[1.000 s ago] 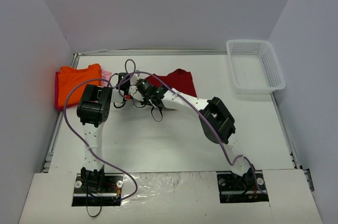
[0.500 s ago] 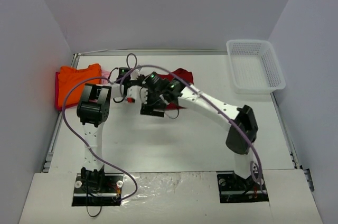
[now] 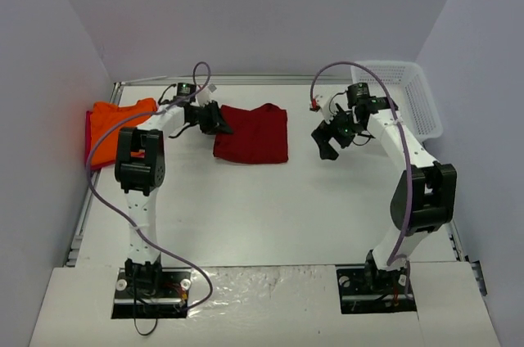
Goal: Fold and stack the t-shirts
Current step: Put the neatly folded tshirt into the corner of the board with the left arm
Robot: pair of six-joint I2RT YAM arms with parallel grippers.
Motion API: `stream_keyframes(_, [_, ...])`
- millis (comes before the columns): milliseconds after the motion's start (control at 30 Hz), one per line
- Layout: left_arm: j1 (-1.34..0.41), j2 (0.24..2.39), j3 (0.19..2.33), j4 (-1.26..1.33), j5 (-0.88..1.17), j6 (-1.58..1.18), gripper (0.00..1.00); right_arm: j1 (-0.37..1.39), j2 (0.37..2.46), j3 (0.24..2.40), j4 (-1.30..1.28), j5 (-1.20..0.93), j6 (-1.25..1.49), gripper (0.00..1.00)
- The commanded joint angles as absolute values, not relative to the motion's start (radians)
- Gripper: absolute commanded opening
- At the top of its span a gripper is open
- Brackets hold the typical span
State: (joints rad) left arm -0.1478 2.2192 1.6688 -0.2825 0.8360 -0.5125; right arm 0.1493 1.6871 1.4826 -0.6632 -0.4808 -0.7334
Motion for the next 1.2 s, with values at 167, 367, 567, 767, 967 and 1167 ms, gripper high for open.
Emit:
stream_keyframes(167, [-0.038, 2.123, 1.968, -0.706, 0.736, -0.256, 0.02, 0.156, 1.700, 1.310, -0.601, -0.612, -0.690, 0.97])
stream_keyframes(367, [0.026, 2.160, 2.196, -0.941, 0.683, -0.160, 0.02, 0.156, 1.769, 1.281, -0.595, -0.611, -0.686, 1.00])
stream_keyframes(567, [0.074, 2.198, 2.410, -1.120, 0.644, -0.060, 0.02, 0.169, 1.790, 1.273, -0.591, -0.592, -0.681, 1.00])
stream_keyframes(767, [0.084, 2.212, 2.519, -1.230, 0.574, 0.046, 0.02, 0.179, 1.801, 1.266, -0.584, -0.558, -0.673, 1.00])
stream_keyframes(967, [0.098, 2.240, 2.562, -1.307, 0.543, 0.112, 0.02, 0.179, 1.805, 1.261, -0.586, -0.549, -0.676, 1.00])
stream_keyframes(1167, [0.130, 2.244, 2.595, -1.315, 0.505, 0.155, 0.03, 0.186, 1.819, 1.261, -0.586, -0.532, -0.675, 1.00])
